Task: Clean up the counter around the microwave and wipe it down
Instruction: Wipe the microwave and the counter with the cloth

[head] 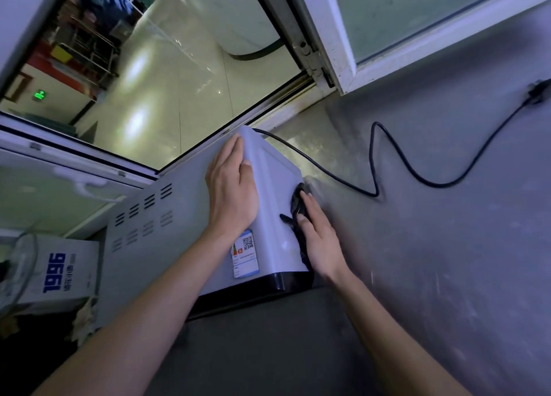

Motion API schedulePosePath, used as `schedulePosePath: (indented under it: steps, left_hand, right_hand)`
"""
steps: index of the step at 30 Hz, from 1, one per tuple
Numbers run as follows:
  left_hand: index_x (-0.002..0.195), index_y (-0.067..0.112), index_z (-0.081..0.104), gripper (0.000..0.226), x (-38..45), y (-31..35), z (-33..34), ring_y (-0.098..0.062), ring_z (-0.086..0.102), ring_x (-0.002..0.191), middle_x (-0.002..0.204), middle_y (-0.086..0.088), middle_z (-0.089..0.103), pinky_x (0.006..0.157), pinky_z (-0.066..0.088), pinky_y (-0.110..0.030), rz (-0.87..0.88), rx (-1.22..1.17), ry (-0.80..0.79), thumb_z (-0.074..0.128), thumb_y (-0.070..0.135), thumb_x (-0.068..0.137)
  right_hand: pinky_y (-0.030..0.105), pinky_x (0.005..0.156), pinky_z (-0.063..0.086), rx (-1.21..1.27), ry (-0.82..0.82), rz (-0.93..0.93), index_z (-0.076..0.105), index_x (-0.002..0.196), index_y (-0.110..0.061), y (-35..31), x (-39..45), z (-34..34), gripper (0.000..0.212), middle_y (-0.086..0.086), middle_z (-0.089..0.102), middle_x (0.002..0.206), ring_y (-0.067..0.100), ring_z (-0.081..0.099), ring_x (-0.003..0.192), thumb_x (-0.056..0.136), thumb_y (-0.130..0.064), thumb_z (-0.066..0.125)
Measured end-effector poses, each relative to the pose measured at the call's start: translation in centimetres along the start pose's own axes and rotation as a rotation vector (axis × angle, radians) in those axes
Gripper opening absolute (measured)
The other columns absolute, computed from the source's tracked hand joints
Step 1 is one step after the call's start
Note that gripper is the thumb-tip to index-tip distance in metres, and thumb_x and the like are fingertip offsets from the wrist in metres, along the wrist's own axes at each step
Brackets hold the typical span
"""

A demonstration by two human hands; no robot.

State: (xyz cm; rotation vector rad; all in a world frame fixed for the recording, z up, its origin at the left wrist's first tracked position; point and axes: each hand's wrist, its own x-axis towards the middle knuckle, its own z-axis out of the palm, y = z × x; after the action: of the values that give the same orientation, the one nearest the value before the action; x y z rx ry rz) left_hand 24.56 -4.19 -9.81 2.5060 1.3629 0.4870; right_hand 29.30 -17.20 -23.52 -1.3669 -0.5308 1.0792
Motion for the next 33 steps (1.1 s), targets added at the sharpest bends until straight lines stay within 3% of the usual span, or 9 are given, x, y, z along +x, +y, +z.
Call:
schedulePosePath:
  steps: [4, 9, 14, 19, 24, 30, 33]
  left_hand:
    - [0.150, 0.006, 0.041, 0.057, 0.0, 0.1, 0.0, -0.014, 0.032, 0.147, 0.159, -0.002, 0.037, 0.122, 0.023, -0.037, -0.025, -0.002, -0.008, 0.030, 0.022, 0.097]
    - [0.145, 0.004, 0.048, 0.054, 0.1, 0.4, -0.3, -0.012, 0.038, 0.143, 0.155, -0.004, 0.043, 0.121, 0.028, -0.035, -0.050, -0.109, 0.018, 0.034, 0.009, 0.094]
    - [0.146, 0.005, 0.048, 0.056, 0.0, 0.4, -0.1, -0.014, 0.037, 0.144, 0.155, -0.004, 0.043, 0.121, 0.028, -0.038, -0.037, -0.054, 0.016, 0.031, 0.015, 0.093]
    - [0.148, 0.005, 0.045, 0.059, 0.0, 0.4, 0.0, -0.016, 0.035, 0.145, 0.157, -0.003, 0.041, 0.122, 0.026, -0.038, -0.016, -0.010, 0.015, 0.029, 0.015, 0.091]
    - [0.148, 0.007, 0.045, 0.060, -0.1, 0.4, 0.1, -0.013, 0.034, 0.145, 0.157, 0.000, 0.040, 0.122, 0.025, -0.035, -0.020, -0.023, 0.016, 0.028, 0.016, 0.091]
    - [0.149, 0.007, 0.044, 0.054, -0.1, 0.3, 0.0, -0.008, 0.033, 0.145, 0.158, 0.002, 0.039, 0.122, 0.025, -0.032, -0.049, -0.116, 0.014, 0.033, 0.010, 0.096]
    - [0.149, 0.008, 0.044, 0.051, -0.1, 0.3, 0.0, -0.006, 0.034, 0.144, 0.157, 0.003, 0.040, 0.121, 0.025, -0.029, -0.056, -0.142, 0.025, 0.035, 0.006, 0.098]
  right_hand:
    - [0.036, 0.125, 0.016, -0.016, -0.025, -0.142, 0.031, 0.155, -0.032, -3.4, -2.1, 0.8, 0.059, -0.023, 0.023, 0.161, -0.006, 0.014, 0.148, 0.098, -0.038, 0.039]
    - [0.026, 0.123, 0.010, -0.020, -0.066, -0.215, 0.034, 0.152, -0.043, -7.2, -4.3, 1.4, 0.055, -0.024, 0.018, 0.162, -0.008, 0.006, 0.149, 0.098, -0.037, 0.044]
    - [0.027, 0.122, 0.010, 0.016, -0.058, -0.181, 0.031, 0.152, -0.045, -5.1, -7.9, 1.0, 0.052, -0.028, 0.016, 0.162, -0.007, 0.005, 0.149, 0.102, -0.037, 0.041]
    - [0.039, 0.126, 0.013, -0.019, 0.015, -0.008, 0.029, 0.152, -0.046, 0.2, -7.8, 0.0, 0.052, -0.026, 0.019, 0.161, -0.010, 0.008, 0.148, 0.101, -0.044, 0.038]
    - [0.037, 0.126, 0.012, -0.041, -0.024, 0.120, 0.023, 0.152, -0.052, 3.2, -6.1, -1.0, 0.055, -0.028, 0.018, 0.161, -0.013, 0.009, 0.146, 0.098, -0.052, 0.035]
    - [0.031, 0.125, 0.013, 0.056, -0.048, 0.139, 0.031, 0.153, -0.043, 1.9, -1.1, -1.3, 0.050, -0.029, 0.027, 0.157, -0.012, 0.016, 0.145, 0.105, -0.030, 0.041]
    - [0.035, 0.125, 0.013, 0.100, -0.070, 0.122, 0.035, 0.152, -0.040, 0.6, 3.4, -0.9, 0.051, -0.023, 0.028, 0.159, -0.006, 0.018, 0.147, 0.104, -0.029, 0.044]
